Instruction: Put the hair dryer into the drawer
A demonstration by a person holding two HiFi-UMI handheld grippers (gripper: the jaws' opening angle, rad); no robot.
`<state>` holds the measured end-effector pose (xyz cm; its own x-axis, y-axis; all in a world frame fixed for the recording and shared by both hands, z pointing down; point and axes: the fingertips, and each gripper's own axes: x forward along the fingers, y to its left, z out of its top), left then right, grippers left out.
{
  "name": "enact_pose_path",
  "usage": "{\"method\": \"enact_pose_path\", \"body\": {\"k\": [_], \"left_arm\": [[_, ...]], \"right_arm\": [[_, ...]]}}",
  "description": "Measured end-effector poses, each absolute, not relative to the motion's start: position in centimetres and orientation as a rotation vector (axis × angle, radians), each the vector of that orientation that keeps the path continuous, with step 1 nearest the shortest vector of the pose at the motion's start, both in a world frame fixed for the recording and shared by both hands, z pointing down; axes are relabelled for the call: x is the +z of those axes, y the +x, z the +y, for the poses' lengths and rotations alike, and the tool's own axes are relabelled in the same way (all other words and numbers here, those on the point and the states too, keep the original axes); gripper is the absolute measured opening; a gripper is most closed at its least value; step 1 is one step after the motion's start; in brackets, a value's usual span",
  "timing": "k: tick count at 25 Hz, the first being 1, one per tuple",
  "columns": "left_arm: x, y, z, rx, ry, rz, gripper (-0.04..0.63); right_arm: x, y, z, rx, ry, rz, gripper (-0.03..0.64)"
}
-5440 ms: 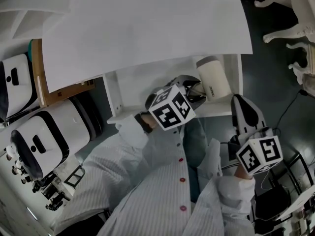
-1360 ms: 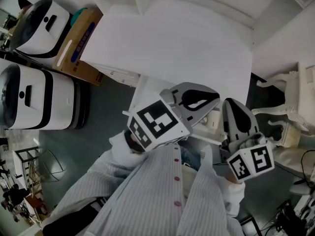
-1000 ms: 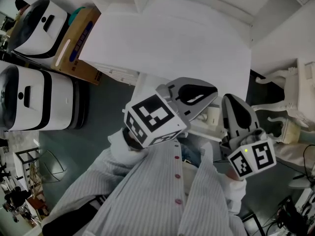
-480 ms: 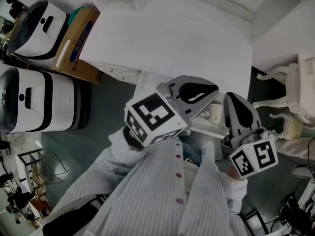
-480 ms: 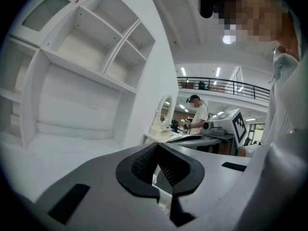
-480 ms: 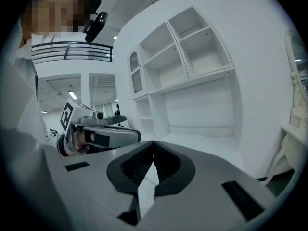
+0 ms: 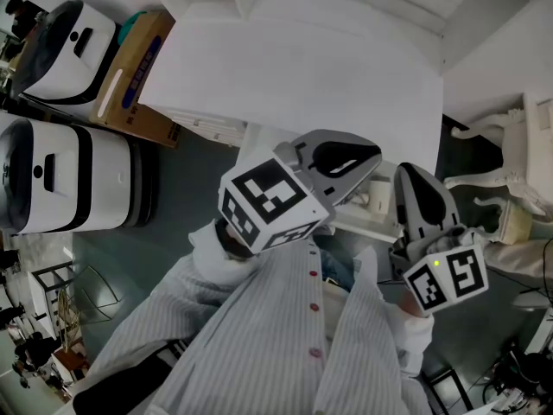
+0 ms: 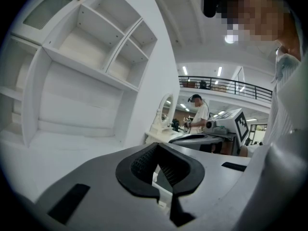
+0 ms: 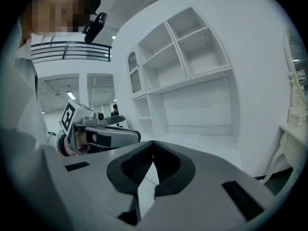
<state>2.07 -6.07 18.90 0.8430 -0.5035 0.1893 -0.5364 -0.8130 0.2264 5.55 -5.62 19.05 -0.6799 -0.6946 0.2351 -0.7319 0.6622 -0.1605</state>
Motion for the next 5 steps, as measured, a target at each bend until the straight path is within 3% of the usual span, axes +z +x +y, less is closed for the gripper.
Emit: {"method": "enact_pose_path", "body": {"k": [5], "left_arm": [[19.21, 2.57, -6.08, 0.187, 2.755, -0.784, 0.009]], "right_arm": [[19.15, 5.64, -5.8, 0.359, 1.173, -2.72, 0.012]]}}
